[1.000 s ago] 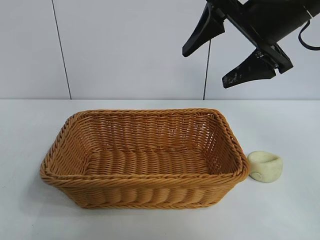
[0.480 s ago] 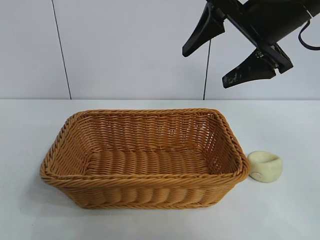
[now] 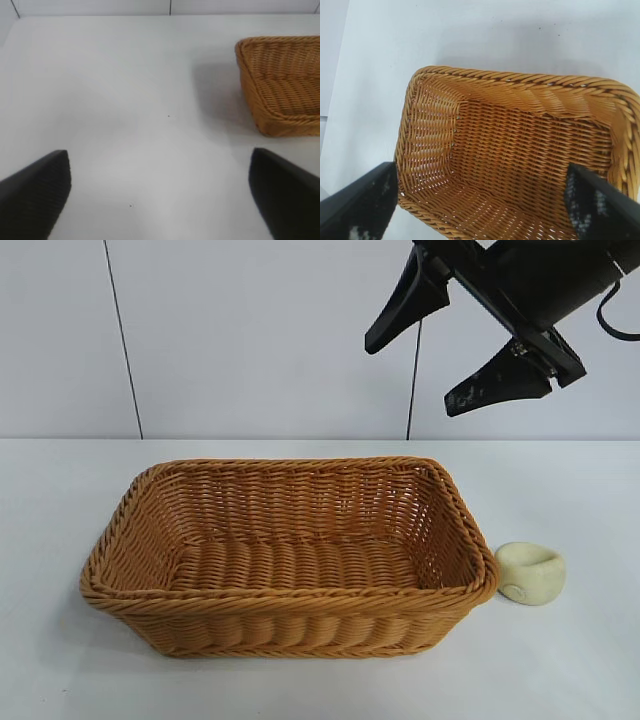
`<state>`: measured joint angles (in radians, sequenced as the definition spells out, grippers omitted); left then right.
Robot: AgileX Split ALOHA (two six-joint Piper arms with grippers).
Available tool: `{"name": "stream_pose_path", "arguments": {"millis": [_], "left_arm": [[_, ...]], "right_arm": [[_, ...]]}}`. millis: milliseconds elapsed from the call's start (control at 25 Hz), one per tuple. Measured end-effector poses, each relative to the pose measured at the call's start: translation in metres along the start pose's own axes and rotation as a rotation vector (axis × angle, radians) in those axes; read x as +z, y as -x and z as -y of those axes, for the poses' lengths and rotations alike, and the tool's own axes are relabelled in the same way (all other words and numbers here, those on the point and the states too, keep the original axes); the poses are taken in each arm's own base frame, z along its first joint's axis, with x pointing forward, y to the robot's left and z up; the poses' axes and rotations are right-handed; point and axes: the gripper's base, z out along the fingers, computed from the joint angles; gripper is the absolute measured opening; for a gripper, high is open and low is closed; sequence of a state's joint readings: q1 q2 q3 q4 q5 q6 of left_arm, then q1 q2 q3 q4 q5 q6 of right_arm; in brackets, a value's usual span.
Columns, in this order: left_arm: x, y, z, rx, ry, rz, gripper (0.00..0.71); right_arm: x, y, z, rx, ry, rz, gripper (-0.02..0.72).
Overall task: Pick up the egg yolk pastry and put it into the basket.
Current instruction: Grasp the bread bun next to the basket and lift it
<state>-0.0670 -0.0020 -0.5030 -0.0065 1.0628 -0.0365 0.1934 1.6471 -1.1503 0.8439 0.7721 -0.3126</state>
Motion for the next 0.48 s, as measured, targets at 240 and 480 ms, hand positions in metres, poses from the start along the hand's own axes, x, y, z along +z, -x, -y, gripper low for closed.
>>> {"name": "stream_pose_path", "arguments": {"millis": [240,480], "left_arm": [[0.0,0.0,0.0,0.0,0.0,0.0,0.692],[0.0,0.0,0.0,0.0,0.0,0.0,0.692]], "right_arm": [[-0.001,-0.005,0.008,-0.05,-0.09,-0.062,0.645],[-0.009,-0.012,0.037,-0.082,-0.412,-0.157,0.645]]}}
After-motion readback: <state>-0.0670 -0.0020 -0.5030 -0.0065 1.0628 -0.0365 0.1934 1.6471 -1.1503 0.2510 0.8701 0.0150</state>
